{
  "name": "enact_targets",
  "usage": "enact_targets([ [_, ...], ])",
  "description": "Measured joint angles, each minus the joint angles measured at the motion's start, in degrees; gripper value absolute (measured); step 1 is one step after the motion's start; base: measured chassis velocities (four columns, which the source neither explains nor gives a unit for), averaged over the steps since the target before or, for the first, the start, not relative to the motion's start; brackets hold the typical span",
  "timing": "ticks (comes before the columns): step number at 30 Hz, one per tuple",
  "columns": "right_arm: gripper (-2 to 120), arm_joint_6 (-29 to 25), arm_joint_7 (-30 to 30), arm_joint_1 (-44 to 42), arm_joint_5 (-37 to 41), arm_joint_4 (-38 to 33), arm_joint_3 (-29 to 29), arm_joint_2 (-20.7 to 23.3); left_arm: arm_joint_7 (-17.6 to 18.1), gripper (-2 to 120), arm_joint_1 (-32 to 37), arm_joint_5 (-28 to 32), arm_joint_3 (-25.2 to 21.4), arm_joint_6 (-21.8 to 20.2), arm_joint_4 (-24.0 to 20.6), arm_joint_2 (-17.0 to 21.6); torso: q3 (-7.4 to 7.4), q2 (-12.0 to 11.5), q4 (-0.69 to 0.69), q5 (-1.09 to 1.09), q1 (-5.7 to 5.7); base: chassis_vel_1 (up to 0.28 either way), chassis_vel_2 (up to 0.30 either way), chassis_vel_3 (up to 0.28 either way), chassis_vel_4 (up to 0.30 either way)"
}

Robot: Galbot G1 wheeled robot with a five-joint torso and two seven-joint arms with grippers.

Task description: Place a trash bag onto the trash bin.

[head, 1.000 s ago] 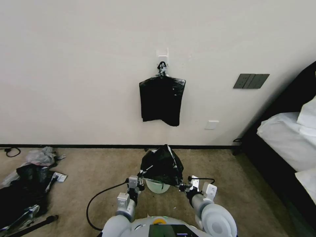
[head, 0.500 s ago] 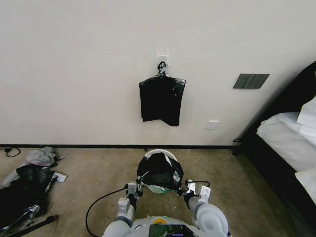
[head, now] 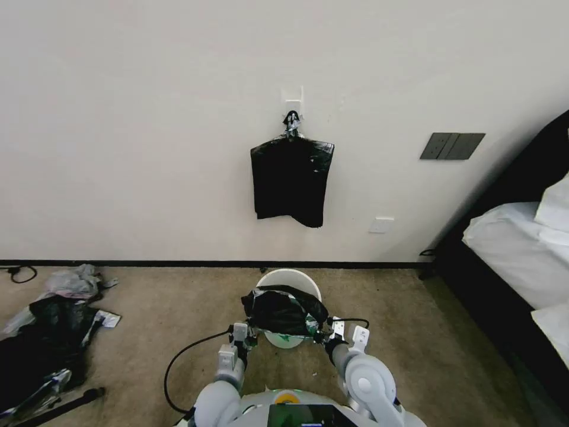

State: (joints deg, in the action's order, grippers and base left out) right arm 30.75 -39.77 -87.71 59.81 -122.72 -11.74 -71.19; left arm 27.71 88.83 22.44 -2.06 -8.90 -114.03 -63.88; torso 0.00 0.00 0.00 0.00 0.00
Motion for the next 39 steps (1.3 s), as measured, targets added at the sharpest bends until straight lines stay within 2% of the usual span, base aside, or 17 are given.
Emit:
enact_targets([
  [8,0,-1.4,4.0,1.0,-1.3,4.0,-0.2,-0.2,-1.3,0,-1.9,-0.2,0.7,0.5,2.6,-2.1,0.0,0.0,0.0,0.01,0.0,0.0,0.0,0.0,0.0],
  [10,0,-2.3,5.6,1.5,-1.8,5.6,-0.4,-0.5,-1.4,7,-2.5,-0.2,0.8,0.7,3.8,-2.9,0.0,0.0,0.01,0.0,0.0,0.0,0.0,0.0,0.0],
  [19,0,-3.4,7.4,0.7,-2.9,5.8,-0.5,-0.3,-1.6,14,-1.7,-0.4,0.4,0.7,3.6,-2.6,0.0,0.0,0.0,0.01,0.0,0.0,0.0,0.0,0.0],
  [22,3,-3.4,7.4,-1.0,-3.1,3.2,-0.7,0.6,-1.7,27,-0.2,-0.7,-0.1,0.6,2.0,-1.4,0.0,0.0,0.0,0.0,0.0,0.0,0.0,0.0,0.0],
  [23,3,-3.4,7.4,-1.0,-3.1,3.2,-0.7,0.6,-1.7,27,-0.2,-0.7,-0.1,0.6,2.0,-1.4,0.0,0.0,0.0,0.0,0.0,0.0,0.0,0.0,0.0],
  [24,10,-3.4,7.4,-1.6,-3.2,2.2,-0.8,1.0,-1.7,32,0.4,-1.0,-0.4,0.6,1.4,-0.8,0.0,0.0,0.0,0.0,0.0,0.0,0.0,0.0,0.0],
  [26,12,-3.3,7.4,-2.0,-3.2,1.7,-0.8,1.2,-1.7,35,0.7,-1.2,-0.6,0.6,1.1,-0.5,0.0,0.0,0.0,0.0,0.0,0.0,0.0,0.0,0.0],
  [29,30,-3.3,7.4,-4.4,-3.9,-1.2,-1.2,2.6,-1.7,52,3.2,-1.8,-1.8,0.6,-1.4,1.5,0.0,0.0,0.0,0.0,0.0,0.0,0.0,0.0,0.0],
  [30,33,-3.3,7.5,-4.9,-4.1,-2.0,-1.3,2.9,-1.7,56,3.9,-2.0,-2.2,0.6,-2.1,2.0,0.0,0.0,0.0,0.0,0.0,0.0,0.0,0.0,0.0],
  [31,33,-3.3,7.5,-4.9,-4.1,-2.0,-1.3,2.9,-1.7,56,3.9,-2.0,-2.2,0.6,-2.1,2.0,0.0,0.0,0.0,0.0,0.0,0.0,0.0,0.0,0.0],
  [33,43,-3.3,8.0,-6.5,-5.0,-3.9,-1.3,3.6,-1.7,67,5.8,-2.3,-2.9,0.7,-3.8,2.8,0.0,0.0,0.0,0.0,0.0,0.0,0.0,0.0,0.0],
  [34,43,-3.3,8.0,-6.5,-5.0,-3.9,-1.3,3.6,-1.7,67,5.8,-2.3,-2.9,0.7,-3.8,2.8,0.0,0.0,0.0,0.0,0.0,0.0,0.0,0.0,0.0],
  [36,56,-3.4,8.4,-8.1,-6.0,-5.7,-1.3,4.4,-1.8,78,7.6,-3.0,-3.5,1.3,-5.4,3.4,0.0,0.0,0.0,0.0,0.0,0.0,0.0,0.0,0.0],
  [39,63,-3.7,8.6,-9.2,-6.7,-6.7,-1.3,5.1,-1.9,85,8.6,-3.8,-3.9,2.1,-6.2,3.7,0.0,0.0,0.0,0.0,0.0,0.0,0.0,0.0,0.0],
])
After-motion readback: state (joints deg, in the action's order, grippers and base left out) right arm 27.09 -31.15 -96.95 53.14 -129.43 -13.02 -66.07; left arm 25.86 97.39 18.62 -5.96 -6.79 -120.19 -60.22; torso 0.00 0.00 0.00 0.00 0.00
